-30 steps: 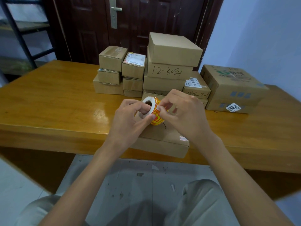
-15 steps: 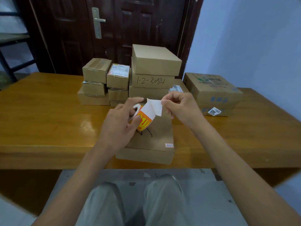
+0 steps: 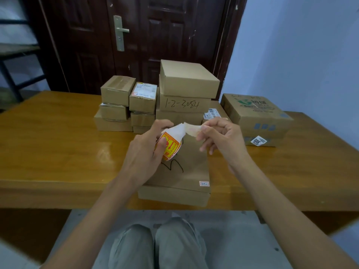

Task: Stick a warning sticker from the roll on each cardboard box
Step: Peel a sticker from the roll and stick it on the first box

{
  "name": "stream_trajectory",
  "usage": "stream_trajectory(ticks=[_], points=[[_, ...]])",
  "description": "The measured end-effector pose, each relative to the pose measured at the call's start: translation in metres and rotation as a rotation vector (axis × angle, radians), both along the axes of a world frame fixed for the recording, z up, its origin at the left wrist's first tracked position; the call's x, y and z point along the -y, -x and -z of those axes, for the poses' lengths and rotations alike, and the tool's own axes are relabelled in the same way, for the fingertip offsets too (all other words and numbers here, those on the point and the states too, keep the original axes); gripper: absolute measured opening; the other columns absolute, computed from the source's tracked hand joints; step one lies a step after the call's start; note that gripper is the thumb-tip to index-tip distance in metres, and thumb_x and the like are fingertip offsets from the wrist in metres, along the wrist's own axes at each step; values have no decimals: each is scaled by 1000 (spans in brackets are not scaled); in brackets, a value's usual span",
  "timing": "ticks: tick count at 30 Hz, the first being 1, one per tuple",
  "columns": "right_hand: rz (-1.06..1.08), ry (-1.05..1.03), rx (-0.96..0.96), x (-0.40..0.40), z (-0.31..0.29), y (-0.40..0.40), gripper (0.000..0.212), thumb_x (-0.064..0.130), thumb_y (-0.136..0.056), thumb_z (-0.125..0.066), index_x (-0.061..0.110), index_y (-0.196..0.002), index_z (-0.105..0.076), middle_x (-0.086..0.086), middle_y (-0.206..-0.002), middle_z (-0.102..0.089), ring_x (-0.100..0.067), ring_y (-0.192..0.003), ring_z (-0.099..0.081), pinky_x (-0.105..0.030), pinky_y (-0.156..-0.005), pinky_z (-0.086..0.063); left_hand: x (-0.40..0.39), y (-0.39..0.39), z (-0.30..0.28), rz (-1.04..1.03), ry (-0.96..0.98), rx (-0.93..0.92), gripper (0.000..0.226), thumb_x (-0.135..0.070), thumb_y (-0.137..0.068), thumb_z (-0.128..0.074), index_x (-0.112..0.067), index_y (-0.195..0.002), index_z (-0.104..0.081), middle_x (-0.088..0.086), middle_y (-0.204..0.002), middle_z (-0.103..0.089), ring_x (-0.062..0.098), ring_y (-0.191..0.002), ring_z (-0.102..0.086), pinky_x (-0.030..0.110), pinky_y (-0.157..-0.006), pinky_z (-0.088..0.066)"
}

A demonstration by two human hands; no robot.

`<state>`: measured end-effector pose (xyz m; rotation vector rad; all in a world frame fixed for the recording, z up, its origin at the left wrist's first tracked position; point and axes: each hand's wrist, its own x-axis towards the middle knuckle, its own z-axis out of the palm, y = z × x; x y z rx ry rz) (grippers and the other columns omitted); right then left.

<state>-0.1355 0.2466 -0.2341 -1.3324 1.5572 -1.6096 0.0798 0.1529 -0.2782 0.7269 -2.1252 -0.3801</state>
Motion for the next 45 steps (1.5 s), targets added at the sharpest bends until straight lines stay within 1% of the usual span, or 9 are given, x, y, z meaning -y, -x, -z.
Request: stream_trajectory(ticks=[3,8,13,19,25,29,34,40,45], points=[[9,17,50,1,2,3,11,11,-102,-67,1,-106,-71,-13,-87,-80,-21,-59,-71,-26,-48,-48,5,-5,2,-5,-9,6,27,-33,-113,-35,-36,-138,-43,-9,-92,-67,2,-69,-64,13,-50,-42],[-10,31,123,2,5,3,6,11,-102,-66,8,-101,-71,-14,-89,-80,-21,-66,-71,-25,-51,-49,3,-4,1,-27,-11,8,37,-25,-114,-37,-37,-148,-38,-10,-94,-62,7,-68,-63,20,-50,-44],[-41,29,190,0,8,8,6,12,-102,-67,10,-103,-72,-17,-97,-80,-22,-73,-72,-24,-54,-50,4,-7,-1,-57,-24,63,32,-22,-112,-37,-35,-138,-50,-4,-96,-61,5,-73,-58,14,-53,-34],[-56,82,321,-7,15,18,12,6,-103,-62,-1,-106,-71,-21,-98,-77,-23,-75,-71,-25,-58,-52,10,-7,1,-35,-71,18,37,-9,-109,-45,-30,-133,-63,2,-107,-63,15,-90,-61,32,-66,-53],[-82,104,331,-11,24,16,23,7,-105,-57,-2,-94,-75,-21,-89,-76,-27,-74,-74,-27,-61,-57,7,-2,0,-30,-92,0,36,-13,-110,-42,-32,-124,-69,-3,-107,-63,10,-94,-61,24,-71,-48],[-82,40,246,-6,29,12,10,11,-95,-74,3,-100,-73,-13,-89,-77,-22,-74,-73,-26,-62,-55,7,1,-1,-44,-102,-4,37,-11,-110,-43,-34,-120,-70,-5,-104,-63,8,-92,-61,21,-69,-46],[-129,-162,8,-1,28,17,38,9,-95,-77,13,-131,-65,-9,-96,-81,-21,-84,-75,-25,-69,-56,2,3,-2,-54,-78,1,36,-10,-109,-45,-32,-120,-71,-5,-100,-61,4,-91,-59,9,-66,-40],[-192,-367,-103,5,14,23,24,13,-96,-76,15,-119,-70,-2,-100,-82,-12,-81,-75,-22,-64,-54,-4,6,1,-81,-41,-21,32,-11,-108,-48,-28,-120,-72,-6,-101,-61,5,-86,-59,7,-65,-36],[-282,-509,-284,12,2,28,14,17,-99,-72,17,-113,-74,3,-92,-80,-8,-75,-70,-22,-59,-46,-6,8,4,-78,-43,-39,31,-14,-108,-47,-27,-122,-71,-2,-108,-66,10,-94,-62,16,-69,-44]])
